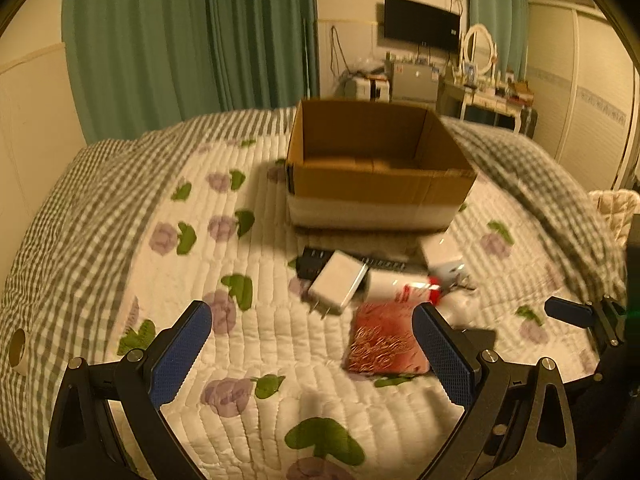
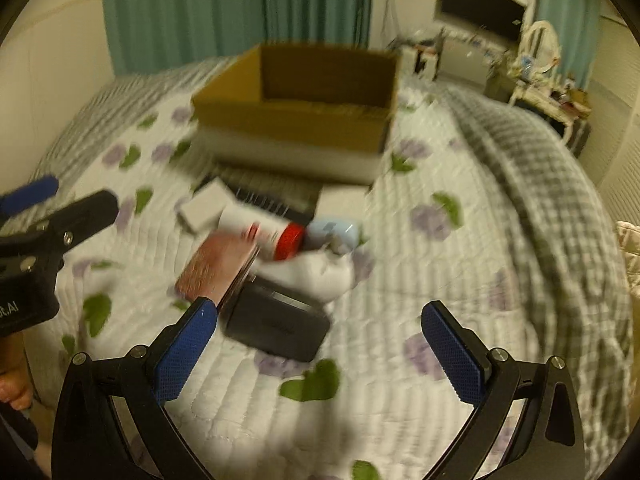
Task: Organize rigid objects
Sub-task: 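Grasp the red rose card box with left tool while right grasps black power bank, then drop the red card box and black power bank into the cardboard box with both tools, then grasp the white charger with the left tool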
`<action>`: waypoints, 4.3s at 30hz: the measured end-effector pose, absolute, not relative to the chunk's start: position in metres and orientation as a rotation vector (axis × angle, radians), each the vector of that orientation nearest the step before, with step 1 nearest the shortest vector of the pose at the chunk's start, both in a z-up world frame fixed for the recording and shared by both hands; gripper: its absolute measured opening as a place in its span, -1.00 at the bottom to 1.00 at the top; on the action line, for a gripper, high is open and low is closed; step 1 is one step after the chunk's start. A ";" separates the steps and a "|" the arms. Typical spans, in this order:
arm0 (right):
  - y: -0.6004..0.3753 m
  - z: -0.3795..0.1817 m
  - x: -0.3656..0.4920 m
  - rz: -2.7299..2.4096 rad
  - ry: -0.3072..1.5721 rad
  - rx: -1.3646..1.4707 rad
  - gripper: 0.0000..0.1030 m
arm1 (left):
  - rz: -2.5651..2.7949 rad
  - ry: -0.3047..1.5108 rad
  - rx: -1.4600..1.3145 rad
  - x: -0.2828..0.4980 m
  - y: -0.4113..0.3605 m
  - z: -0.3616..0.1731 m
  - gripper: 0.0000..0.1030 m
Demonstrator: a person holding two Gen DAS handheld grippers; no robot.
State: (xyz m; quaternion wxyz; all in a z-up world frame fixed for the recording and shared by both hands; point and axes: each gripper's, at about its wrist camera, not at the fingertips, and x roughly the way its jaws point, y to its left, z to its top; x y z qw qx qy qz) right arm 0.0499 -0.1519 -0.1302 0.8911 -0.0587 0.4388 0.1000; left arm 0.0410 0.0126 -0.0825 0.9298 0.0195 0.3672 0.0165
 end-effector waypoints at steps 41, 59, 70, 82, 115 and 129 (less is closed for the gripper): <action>-0.194 -0.135 0.086 0.111 0.976 0.054 0.32 | -0.254 1.048 -0.010 0.093 -0.018 -0.151 0.39; -0.178 0.019 0.125 0.204 0.627 -0.008 0.32 | -0.074 0.688 0.062 0.135 -0.004 0.013 0.39; -0.170 0.015 0.243 0.247 0.656 -0.015 0.32 | -0.042 0.748 0.112 0.236 -0.013 -0.010 0.39; -0.160 -0.057 0.312 0.270 0.733 -0.049 0.32 | -0.056 0.804 0.118 0.280 -0.033 -0.085 0.44; -0.173 0.016 0.119 0.158 0.688 -0.086 0.96 | -0.003 0.674 0.077 0.100 0.027 0.014 0.73; -0.159 -0.120 0.132 0.192 0.963 -0.076 0.95 | -0.035 0.927 0.169 0.123 0.029 -0.127 0.72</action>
